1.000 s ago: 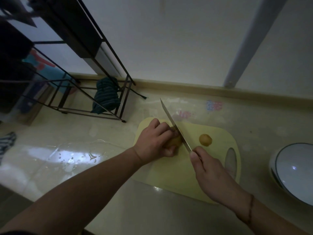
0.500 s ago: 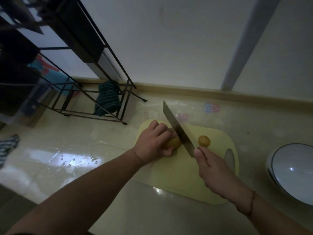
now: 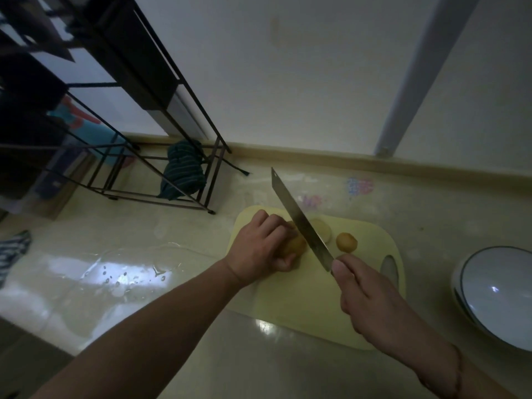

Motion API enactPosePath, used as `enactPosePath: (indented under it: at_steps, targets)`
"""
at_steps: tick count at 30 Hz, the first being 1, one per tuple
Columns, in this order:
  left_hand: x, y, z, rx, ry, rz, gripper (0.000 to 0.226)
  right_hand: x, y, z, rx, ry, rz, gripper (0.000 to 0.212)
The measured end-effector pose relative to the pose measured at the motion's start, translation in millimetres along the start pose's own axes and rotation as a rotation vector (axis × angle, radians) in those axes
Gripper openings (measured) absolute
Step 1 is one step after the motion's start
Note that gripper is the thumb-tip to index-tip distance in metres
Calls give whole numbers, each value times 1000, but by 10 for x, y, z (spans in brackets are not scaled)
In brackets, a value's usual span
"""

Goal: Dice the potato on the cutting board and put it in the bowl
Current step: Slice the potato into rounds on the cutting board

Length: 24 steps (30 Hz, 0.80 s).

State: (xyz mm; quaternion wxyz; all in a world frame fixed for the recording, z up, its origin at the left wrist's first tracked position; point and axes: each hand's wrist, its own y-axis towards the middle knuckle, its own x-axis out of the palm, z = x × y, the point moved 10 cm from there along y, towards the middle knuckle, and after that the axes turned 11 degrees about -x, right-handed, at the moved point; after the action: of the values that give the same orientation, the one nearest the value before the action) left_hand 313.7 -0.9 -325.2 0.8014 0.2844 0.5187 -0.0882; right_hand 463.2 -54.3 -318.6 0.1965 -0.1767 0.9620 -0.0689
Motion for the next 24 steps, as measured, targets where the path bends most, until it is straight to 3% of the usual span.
enactPosePath:
  at_steps: [9,24]
  targets:
    - [8,-4,-19,-20,-15,24,40,38,-139,-181,-47,-173,-16,32]
    - [53,-5,-7,-7,-16,16,38,87,-52,-215,-51,-138,-11,31]
